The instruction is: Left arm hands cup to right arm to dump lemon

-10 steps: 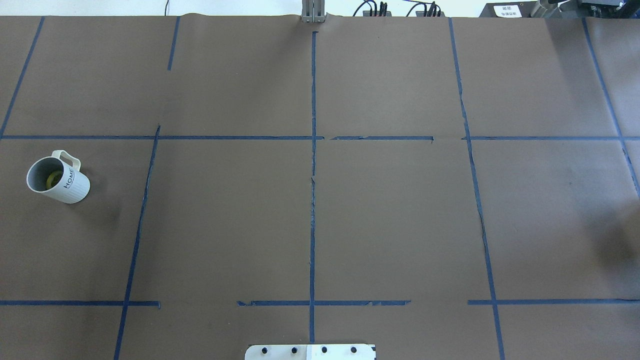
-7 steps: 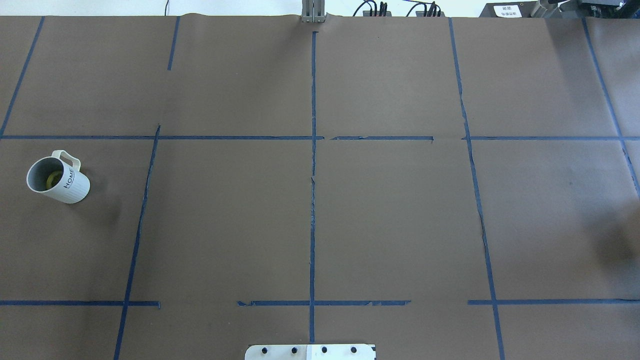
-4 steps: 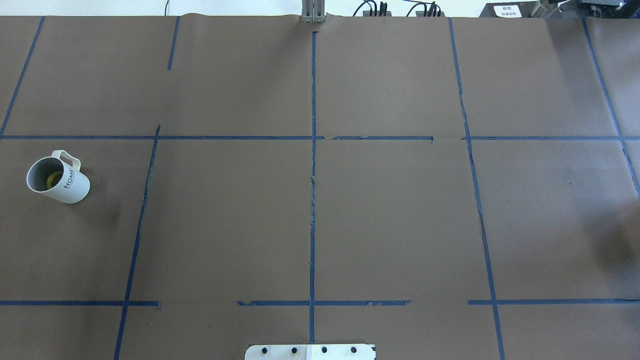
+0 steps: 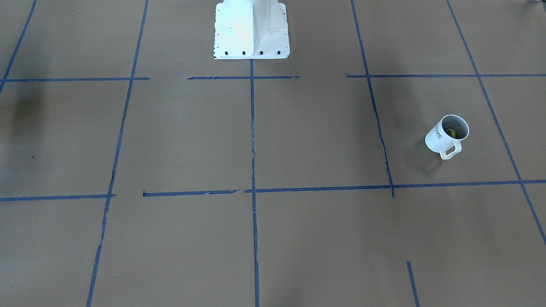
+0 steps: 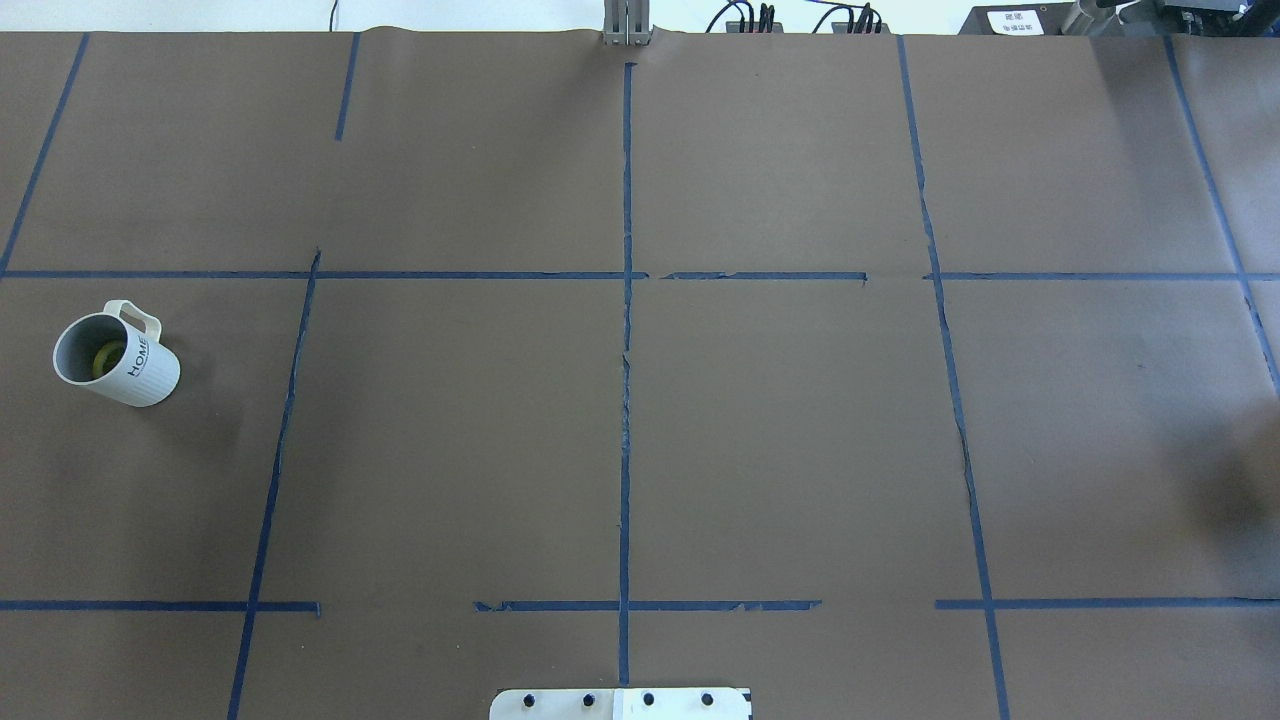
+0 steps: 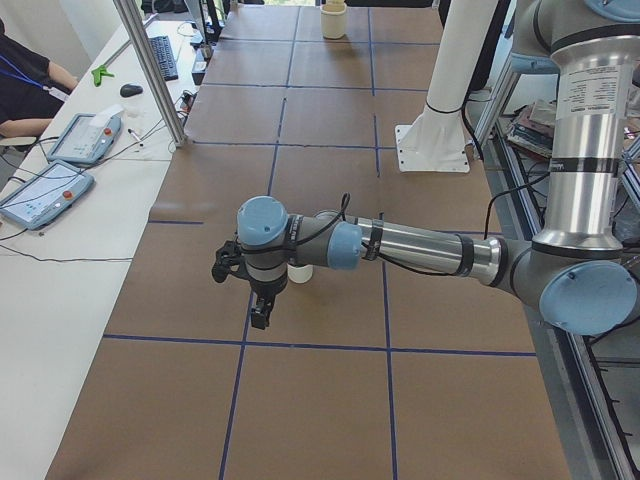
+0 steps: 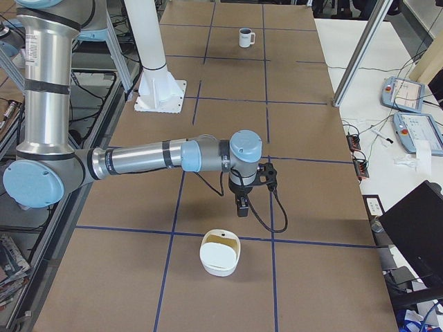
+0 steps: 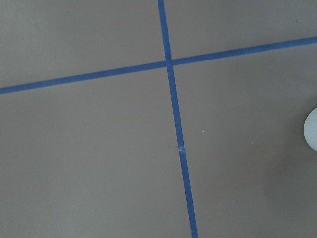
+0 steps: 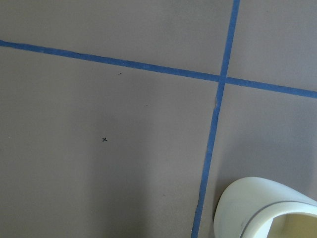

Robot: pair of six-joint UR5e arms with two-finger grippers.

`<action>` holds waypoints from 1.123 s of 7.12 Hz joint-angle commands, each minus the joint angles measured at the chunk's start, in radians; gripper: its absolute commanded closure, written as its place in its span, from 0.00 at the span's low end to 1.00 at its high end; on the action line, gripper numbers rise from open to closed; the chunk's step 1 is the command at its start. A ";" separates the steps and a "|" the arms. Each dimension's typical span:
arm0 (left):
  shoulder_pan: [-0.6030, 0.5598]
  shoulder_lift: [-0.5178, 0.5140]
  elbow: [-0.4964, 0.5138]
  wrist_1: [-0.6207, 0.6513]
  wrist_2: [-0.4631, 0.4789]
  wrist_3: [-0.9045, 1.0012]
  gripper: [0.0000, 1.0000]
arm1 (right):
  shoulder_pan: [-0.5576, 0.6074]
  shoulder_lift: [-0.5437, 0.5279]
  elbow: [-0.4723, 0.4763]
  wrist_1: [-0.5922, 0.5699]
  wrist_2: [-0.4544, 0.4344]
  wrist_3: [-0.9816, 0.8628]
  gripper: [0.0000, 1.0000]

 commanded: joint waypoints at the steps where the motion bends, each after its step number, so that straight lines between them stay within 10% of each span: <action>1: 0.049 -0.028 0.073 -0.105 0.000 -0.018 0.00 | -0.010 0.003 0.001 -0.001 0.000 0.000 0.00; 8: 0.383 0.027 0.049 -0.457 0.081 -0.723 0.00 | -0.010 0.003 0.021 -0.001 0.002 0.002 0.00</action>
